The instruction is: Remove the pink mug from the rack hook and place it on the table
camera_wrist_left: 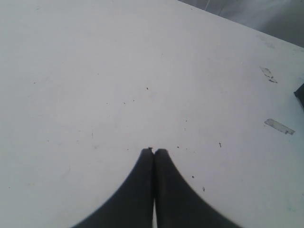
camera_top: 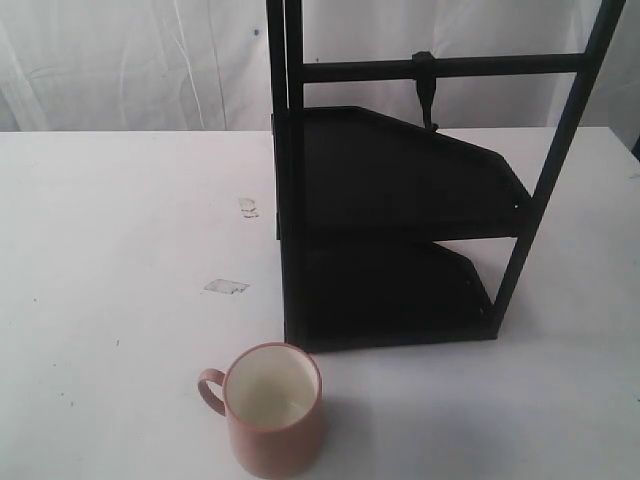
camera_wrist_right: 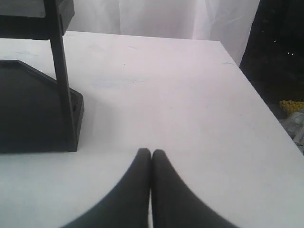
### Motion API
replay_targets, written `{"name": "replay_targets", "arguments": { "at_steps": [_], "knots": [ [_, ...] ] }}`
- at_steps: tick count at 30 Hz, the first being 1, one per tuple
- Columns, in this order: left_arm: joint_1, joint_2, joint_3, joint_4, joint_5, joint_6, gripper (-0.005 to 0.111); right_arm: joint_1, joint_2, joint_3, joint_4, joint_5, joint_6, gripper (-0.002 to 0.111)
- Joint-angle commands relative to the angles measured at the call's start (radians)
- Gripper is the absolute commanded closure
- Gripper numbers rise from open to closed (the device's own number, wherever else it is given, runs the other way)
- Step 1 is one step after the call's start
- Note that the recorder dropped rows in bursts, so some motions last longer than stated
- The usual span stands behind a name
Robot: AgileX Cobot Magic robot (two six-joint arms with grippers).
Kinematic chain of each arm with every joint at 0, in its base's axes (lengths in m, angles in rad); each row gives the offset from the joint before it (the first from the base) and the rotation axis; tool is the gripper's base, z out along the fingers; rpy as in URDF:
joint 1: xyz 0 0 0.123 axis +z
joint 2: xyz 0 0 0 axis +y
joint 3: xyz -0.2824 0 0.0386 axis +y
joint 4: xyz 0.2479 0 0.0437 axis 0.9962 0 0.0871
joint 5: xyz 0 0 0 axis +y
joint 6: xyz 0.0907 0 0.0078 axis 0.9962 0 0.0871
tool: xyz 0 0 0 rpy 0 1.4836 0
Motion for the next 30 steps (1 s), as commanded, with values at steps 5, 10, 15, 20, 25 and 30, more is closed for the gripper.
{"name": "replay_targets", "arguments": {
  "at_steps": [5,10,15,20,25,30],
  "knots": [
    [0.001,-0.004,0.004,-0.005,0.001,-0.003,0.107,-0.008,-0.003,0.001,-0.004,0.001,0.004,0.108],
    [0.001,0.003,0.004,-0.005,0.001,-0.003,0.107,-0.008,-0.003,0.001,-0.004,0.001,0.004,0.108],
    [0.001,0.037,0.004,-0.003,0.001,-0.003,0.107,-0.008,-0.003,0.001,-0.004,0.001,0.004,0.108],
    [0.010,0.043,0.004,-0.003,0.001,-0.003,0.107,-0.008,-0.003,0.001,-0.004,0.001,0.004,0.108],
    [0.143,0.043,0.004,-0.003,0.001,-0.003,0.107,-0.008,-0.003,0.001,-0.004,0.001,0.004,0.108],
    [0.165,0.043,0.004,-0.003,0.001,-0.003,0.107,-0.008,-0.003,0.001,-0.004,0.001,0.004,0.108]
  ]
}}
